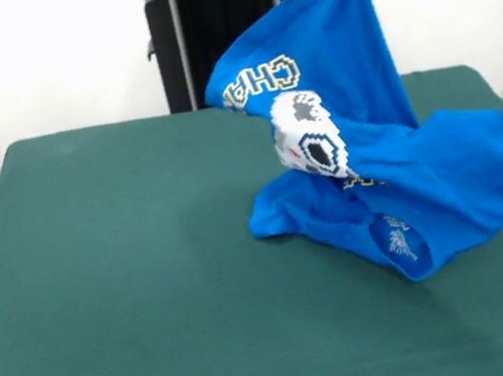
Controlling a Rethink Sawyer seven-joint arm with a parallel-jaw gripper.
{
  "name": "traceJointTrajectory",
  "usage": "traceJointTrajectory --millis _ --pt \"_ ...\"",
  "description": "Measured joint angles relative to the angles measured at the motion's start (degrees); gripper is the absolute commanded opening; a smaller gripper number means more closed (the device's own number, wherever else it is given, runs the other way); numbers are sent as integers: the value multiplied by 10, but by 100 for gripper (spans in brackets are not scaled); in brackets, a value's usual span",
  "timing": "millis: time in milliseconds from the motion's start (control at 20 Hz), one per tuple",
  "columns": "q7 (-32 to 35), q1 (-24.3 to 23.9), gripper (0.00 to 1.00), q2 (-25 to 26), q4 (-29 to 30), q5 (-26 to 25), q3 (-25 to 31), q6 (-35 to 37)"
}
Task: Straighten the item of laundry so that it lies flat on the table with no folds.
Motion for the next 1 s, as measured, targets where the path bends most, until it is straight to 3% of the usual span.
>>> traceJointTrajectory --millis 550,800,1000 --pt "0 -7 0 -4 74 70 74 -44" --pt "0 -43 0 -4 152 110 164 -152" --pt "0 -83 0 11 203 101 235 -250"
